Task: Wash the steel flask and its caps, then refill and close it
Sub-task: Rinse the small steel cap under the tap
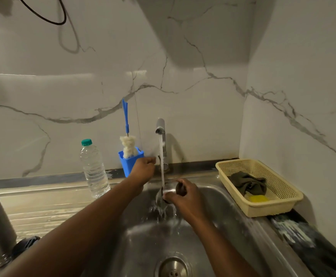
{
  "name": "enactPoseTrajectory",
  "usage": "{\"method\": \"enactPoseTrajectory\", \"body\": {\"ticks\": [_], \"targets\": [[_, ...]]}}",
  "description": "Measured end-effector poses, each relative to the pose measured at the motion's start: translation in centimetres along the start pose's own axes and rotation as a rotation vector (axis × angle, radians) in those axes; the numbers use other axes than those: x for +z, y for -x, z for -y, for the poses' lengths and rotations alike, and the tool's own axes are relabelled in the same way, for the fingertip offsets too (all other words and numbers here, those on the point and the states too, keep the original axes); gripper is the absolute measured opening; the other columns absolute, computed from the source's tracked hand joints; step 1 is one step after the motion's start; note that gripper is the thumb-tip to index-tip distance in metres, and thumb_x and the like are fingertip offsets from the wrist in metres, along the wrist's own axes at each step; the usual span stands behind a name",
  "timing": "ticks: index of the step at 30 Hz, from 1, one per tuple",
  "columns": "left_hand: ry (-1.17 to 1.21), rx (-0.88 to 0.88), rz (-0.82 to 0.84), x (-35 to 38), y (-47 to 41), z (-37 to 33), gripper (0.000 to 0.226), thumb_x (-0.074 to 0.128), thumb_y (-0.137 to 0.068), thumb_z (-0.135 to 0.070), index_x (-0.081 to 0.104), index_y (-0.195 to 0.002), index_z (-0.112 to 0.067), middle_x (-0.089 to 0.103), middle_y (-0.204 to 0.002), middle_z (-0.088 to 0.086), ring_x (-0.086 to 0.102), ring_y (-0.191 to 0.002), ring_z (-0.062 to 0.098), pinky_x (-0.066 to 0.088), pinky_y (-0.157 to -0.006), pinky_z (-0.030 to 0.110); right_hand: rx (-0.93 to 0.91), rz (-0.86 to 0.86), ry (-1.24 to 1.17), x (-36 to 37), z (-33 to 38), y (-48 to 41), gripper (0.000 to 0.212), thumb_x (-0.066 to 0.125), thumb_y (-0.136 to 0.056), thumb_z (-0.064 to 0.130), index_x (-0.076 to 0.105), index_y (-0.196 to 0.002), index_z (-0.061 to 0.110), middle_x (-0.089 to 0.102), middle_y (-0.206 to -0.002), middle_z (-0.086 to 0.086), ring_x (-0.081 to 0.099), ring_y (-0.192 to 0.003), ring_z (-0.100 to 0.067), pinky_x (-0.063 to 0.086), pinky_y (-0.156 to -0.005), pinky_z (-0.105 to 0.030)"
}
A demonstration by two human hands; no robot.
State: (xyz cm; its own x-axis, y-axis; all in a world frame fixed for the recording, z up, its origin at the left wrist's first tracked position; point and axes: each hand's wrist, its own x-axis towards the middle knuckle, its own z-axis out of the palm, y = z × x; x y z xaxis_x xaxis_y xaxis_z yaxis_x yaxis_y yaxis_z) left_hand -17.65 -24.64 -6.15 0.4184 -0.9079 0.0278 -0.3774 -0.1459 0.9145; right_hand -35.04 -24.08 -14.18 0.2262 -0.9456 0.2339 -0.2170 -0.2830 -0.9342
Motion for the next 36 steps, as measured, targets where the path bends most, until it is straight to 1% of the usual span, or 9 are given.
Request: {"method": "enactPoseTrajectory", "body": {"ticks": [6, 10, 13, 17, 20, 24, 27, 31, 36], "targets": [[-0.003, 0.041, 0.014, 0.8, -0.4, -0.5, 0.043, 0.05, -0.098, 0.004, 0.067, -0.136, -0.008, 0.072, -0.129, 0.01, 0.067, -0.121, 0.026, 0.053, -0.11, 0.046, -0.02, -0.025, 0.058, 0.3, -0.7, -0.3, 0.066, 0.085, -0.081, 0.033, 0.057, -0.14, 0.034, 0.048, -0.13, 0.003, 0.06, -0.107, -0.014, 0.058, -0.09, -0.028], [-0.006, 0.104, 0.055, 1.2, 0.3, -1.0, 0.036, 0.058, -0.101, 0.0, 0.069, -0.134, -0.011, 0.073, -0.114, 0.0, 0.068, -0.107, 0.018, 0.056, -0.097, 0.032, -0.019, -0.044, 0.047, 0.6, -0.9, -0.4, 0.07, 0.085, -0.081, 0.029, 0.052, -0.142, 0.032, 0.051, -0.135, 0.007, 0.057, -0.117, -0.016, 0.055, -0.089, -0.027], [-0.101, 0.134, 0.06, 1.2, 0.2, -1.2, 0.051, 0.048, -0.101, 0.004, 0.059, -0.147, -0.014, 0.065, -0.131, -0.002, 0.059, -0.114, 0.014, 0.048, -0.092, 0.028, -0.025, -0.078, 0.063, 0.7, -0.9, -0.5, 0.069, 0.088, -0.076, 0.026, 0.053, -0.135, 0.031, 0.057, -0.13, 0.005, 0.06, -0.116, -0.018, 0.058, -0.095, -0.038], [-0.16, 0.149, 0.091, 0.4, 0.2, -0.8, 0.053, 0.057, -0.103, -0.008, 0.052, -0.154, -0.022, 0.056, -0.153, 0.001, 0.055, -0.129, 0.016, 0.044, -0.096, 0.026, -0.08, -0.093, 0.049, 0.7, -0.9, -0.5, 0.058, 0.091, -0.073, 0.031, 0.059, -0.121, 0.03, 0.062, -0.12, 0.006, 0.063, -0.107, -0.013, 0.059, -0.091, -0.034], [-0.154, 0.203, 0.07, 0.4, 1.7, -0.6, 0.043, 0.065, -0.103, -0.025, 0.06, -0.145, -0.017, 0.068, -0.133, -0.002, 0.062, -0.115, 0.012, 0.047, -0.097, 0.029, -0.144, -0.112, 0.034, 0.9, -0.8, -0.4, 0.055, 0.088, -0.073, 0.042, 0.059, -0.119, 0.035, 0.064, -0.118, 0.01, 0.064, -0.105, -0.009, 0.06, -0.09, -0.036], [-0.155, 0.256, 0.092, 0.0, 4.5, -0.2, 0.022, 0.067, -0.1, -0.042, 0.077, -0.112, -0.025, 0.077, -0.098, -0.006, 0.072, -0.094, 0.01, 0.061, -0.094, 0.037, -0.198, -0.091, 0.006, 1.1, -0.2, -0.1, 0.062, 0.08, -0.069, 0.058, 0.058, -0.123, 0.039, 0.066, -0.119, 0.015, 0.064, -0.107, -0.004, 0.06, -0.09, -0.035], [-0.246, 0.295, 0.134, -1.1, 6.1, 0.0, 0.028, 0.08, -0.087, -0.051, 0.078, -0.106, -0.03, 0.077, -0.099, -0.008, 0.072, -0.095, 0.008, 0.062, -0.088, 0.033, -0.278, -0.063, 0.006, 1.1, 0.6, 0.6, 0.056, 0.083, -0.074, 0.047, 0.061, -0.125, 0.037, 0.068, -0.116, 0.018, 0.066, -0.104, -0.001, 0.06, -0.086, -0.03], [-0.448, 0.306, 0.078, -3.5, 8.0, 0.3, 0.045, 0.09, -0.077, -0.043, 0.076, -0.116, -0.025, 0.074, -0.104, -0.008, 0.068, -0.096, 0.009, 0.057, -0.081, 0.023, -0.385, 0.063, -0.057, 1.5, 1.8, 1.7, 0.055, 0.088, -0.074, 0.037, 0.065, -0.124, 0.037, 0.07, -0.117, 0.018, 0.068, -0.106, 0.001, 0.057, -0.085, -0.02], [-0.496, 0.197, -0.044, -8.6, 9.5, 1.2, 0.04, 0.09, -0.078, -0.039, 0.077, -0.109, -0.017, 0.075, -0.102, 0.002, 0.07, -0.097, 0.02, 0.057, -0.084, 0.036, -0.325, 0.276, 0.033, 2.4, 0.9, 2.4, 0.067, 0.092, -0.071, 0.042, 0.063, -0.132, 0.036, 0.063, -0.127, 0.021, 0.065, -0.11, -0.001, 0.06, -0.083, -0.025]]}}
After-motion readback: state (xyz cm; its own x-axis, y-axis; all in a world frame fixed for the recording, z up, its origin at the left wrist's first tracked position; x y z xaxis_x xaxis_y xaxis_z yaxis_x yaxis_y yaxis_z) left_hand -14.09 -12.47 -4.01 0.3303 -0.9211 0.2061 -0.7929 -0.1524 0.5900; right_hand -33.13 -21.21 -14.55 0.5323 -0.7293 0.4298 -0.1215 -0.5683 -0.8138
